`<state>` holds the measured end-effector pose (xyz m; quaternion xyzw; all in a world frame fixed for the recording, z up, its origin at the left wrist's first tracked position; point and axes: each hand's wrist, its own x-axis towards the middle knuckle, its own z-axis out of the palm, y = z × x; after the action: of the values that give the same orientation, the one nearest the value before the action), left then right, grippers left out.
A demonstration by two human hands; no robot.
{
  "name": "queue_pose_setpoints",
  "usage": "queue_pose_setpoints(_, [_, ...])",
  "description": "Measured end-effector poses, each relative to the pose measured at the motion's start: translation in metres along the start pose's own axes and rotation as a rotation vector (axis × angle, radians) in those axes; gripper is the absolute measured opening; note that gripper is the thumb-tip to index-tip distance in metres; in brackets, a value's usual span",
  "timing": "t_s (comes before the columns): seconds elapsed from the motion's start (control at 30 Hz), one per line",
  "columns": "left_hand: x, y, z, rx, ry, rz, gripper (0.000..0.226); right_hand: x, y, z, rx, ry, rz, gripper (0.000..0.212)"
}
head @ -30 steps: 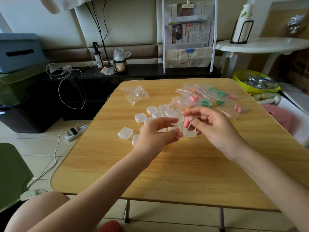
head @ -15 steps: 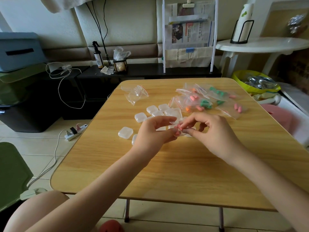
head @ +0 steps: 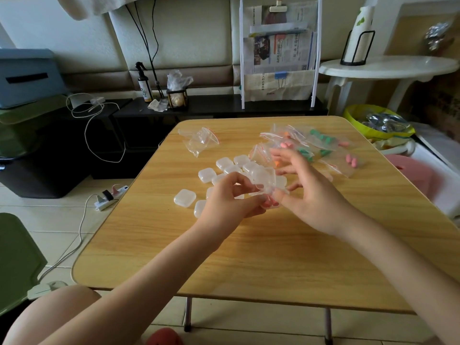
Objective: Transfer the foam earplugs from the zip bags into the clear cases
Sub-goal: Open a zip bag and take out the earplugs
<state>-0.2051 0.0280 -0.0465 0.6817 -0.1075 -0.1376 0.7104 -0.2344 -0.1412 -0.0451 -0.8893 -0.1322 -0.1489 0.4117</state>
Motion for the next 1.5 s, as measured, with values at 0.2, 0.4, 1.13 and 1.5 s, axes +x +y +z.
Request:
queue_pose_setpoints(0.2, [0.002,0.003,0.001,-0.207,-0.006,-0.143,0.021,-0.004,0.004,0.005,-0.084,-0.094,0.028,0.083])
queue_pose_setpoints(0.4, [0.003,0.006,-0.001,-0.295,-0.032,-0.212,0.017,-0.001,0.006,0.004,-0.087,0.096,-0.037,0.032])
queue_pose_setpoints(1.13, [0.003,0.001,-0.003,-0.221,-0.031,-0.151,0.032,-0.003,0.003,0.007,0.227,-0.004,0.018,0.027])
queue_pose_setpoints(1.5, [0.003,0.004,-0.004,-0.280,-0.123,-0.189,0.035,-0.005,0.006,0.012,-0.037,0.094,-0.173,0.018])
